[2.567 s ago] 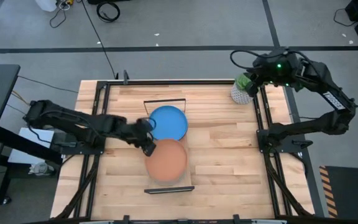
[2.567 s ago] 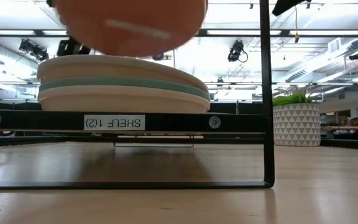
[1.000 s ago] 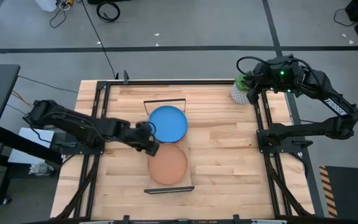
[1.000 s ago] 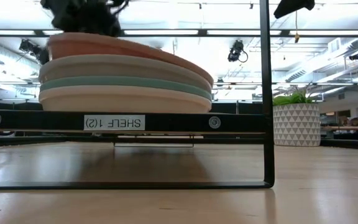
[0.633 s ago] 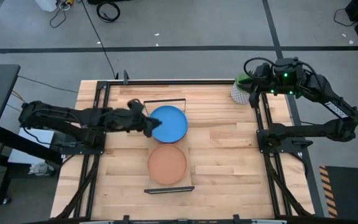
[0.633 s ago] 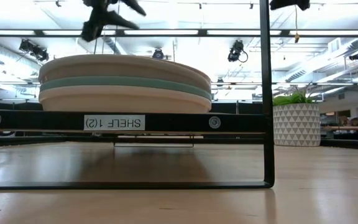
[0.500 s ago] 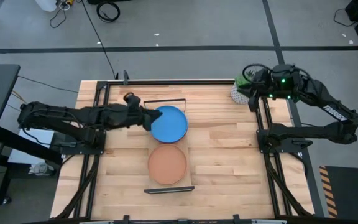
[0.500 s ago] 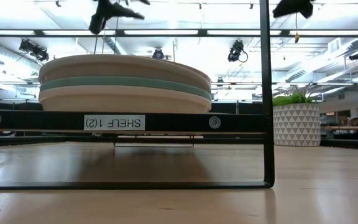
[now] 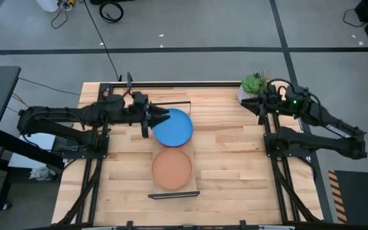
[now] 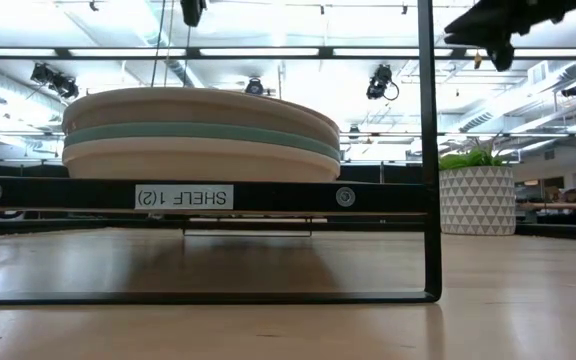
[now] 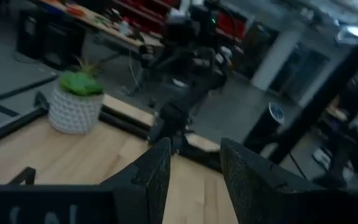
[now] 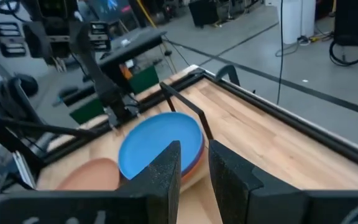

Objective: Place and stack plates onto a shelf
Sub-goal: Return to Home Position

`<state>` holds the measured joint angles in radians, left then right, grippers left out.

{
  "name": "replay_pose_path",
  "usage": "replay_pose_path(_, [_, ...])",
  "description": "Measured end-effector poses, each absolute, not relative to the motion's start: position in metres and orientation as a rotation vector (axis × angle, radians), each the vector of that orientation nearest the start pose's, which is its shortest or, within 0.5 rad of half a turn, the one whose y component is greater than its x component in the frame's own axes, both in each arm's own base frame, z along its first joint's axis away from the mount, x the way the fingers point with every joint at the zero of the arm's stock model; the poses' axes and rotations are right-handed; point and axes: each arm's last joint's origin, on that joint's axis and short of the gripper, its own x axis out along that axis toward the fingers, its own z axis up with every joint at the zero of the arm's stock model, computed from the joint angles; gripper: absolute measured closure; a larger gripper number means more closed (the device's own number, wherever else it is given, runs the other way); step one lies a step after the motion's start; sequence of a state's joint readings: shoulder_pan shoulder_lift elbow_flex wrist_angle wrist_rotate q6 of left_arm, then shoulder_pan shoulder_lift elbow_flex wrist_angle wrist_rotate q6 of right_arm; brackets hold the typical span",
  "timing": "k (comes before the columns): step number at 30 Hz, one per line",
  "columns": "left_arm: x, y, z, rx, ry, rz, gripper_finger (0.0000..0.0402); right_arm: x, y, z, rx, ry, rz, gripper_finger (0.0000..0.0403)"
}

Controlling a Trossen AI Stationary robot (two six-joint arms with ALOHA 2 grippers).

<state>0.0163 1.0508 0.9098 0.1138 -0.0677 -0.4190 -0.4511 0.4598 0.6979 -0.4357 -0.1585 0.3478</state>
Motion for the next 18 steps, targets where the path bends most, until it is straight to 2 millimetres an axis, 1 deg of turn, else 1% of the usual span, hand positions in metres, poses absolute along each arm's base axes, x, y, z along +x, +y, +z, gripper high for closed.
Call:
replay_pose_path(3, [0.237, 0.012, 0.352, -0.411, 0.039, 0.077, 0.0255, 0.088, -0.038, 0.306, 0.43, 0.116, -0.322, 0.0314])
replay_pose_path(6, [0.236, 0.017, 0.35, -0.396, 0.059, 0.103, 0.0255, 0.082, -0.035, 0.296, 0.452, 0.099, -0.323, 0.0314])
replay_pose_path(14, [0.235, 0.028, 0.349, -0.373, 0.052, 0.148, 0.0255, 0.065, -0.027, 0.276, 0.453, 0.031, -0.317, 0.0314])
replay_pose_path(18, [0.235, 0.03, 0.349, -0.37, 0.05, 0.16, 0.0255, 0.062, -0.026, 0.254, 0.453, 0.027, -0.349, 0.0314])
